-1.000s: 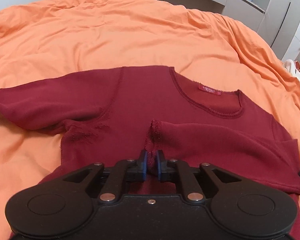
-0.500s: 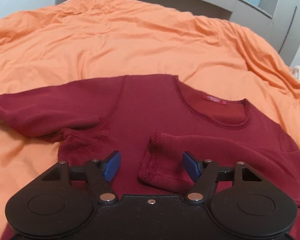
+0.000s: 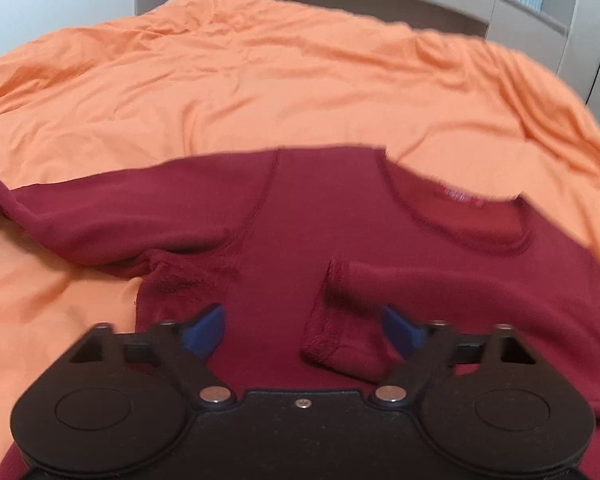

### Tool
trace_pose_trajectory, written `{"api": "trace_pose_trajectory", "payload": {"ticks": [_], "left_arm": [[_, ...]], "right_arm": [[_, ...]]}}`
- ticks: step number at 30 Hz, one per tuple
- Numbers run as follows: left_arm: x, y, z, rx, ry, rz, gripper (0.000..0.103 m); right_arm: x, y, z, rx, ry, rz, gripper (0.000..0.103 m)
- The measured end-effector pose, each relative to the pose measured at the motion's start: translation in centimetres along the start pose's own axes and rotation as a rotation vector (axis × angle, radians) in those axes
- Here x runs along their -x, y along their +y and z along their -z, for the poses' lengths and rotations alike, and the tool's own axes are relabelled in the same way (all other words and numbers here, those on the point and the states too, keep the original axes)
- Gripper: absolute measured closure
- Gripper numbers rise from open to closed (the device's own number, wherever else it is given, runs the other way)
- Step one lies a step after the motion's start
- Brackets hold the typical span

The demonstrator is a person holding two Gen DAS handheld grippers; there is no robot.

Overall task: Fold small clothes
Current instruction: 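Move the left tool to the other sleeve cuff and close on it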

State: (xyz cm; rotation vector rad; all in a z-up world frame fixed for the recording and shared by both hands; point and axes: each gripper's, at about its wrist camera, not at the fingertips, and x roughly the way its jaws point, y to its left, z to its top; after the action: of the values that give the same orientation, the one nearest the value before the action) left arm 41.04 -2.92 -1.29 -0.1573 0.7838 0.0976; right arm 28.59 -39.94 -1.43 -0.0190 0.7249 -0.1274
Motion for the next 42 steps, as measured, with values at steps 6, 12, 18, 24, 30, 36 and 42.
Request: {"api": "trace_pose_trajectory", "payload": {"ticks": [6,12,18,24,30,36,42], "left_arm": [[3.0,0.3,-0.4,0.033,-0.058,0.037,0.001],[6.0,1.2,-0.4,-0.013,-0.084,0.023,0.001],[8.9,6.3,-0.6,-0.016,-0.132,-0.079,0.001],[11.1,15.7,-1.0,0.119,-0.183,-0.131,0.001],[11.9,24.3,-1.3,0.317,-0.206,-0.144,0.001],[10.7,29.0,-1.1,0.448,-0.162,-0.144,0.001],[9.6,33.4,-1.5,0.667,-0.203,-0.115,0.001]], "right_arm": [[3.2,0.0,-0.9,-0.013,-0.106,-0.043,0.000],[5.7,2.0,-1.8,-0.031,-0.186,-0.154,0.000],[6.6,6.0,-1.7,0.007,-0.208,-0.284,0.000],[6.1,10.2,-0.6,0.099,-0.178,-0.339,0.000],[5.5,13.2,-0.1,0.183,-0.153,-0.346,0.000],[5.7,13.9,-0.2,0.192,-0.171,-0.364,0.000],[4.7,14.5,0.1,0.211,-0.135,-0.370,0.000]]}}
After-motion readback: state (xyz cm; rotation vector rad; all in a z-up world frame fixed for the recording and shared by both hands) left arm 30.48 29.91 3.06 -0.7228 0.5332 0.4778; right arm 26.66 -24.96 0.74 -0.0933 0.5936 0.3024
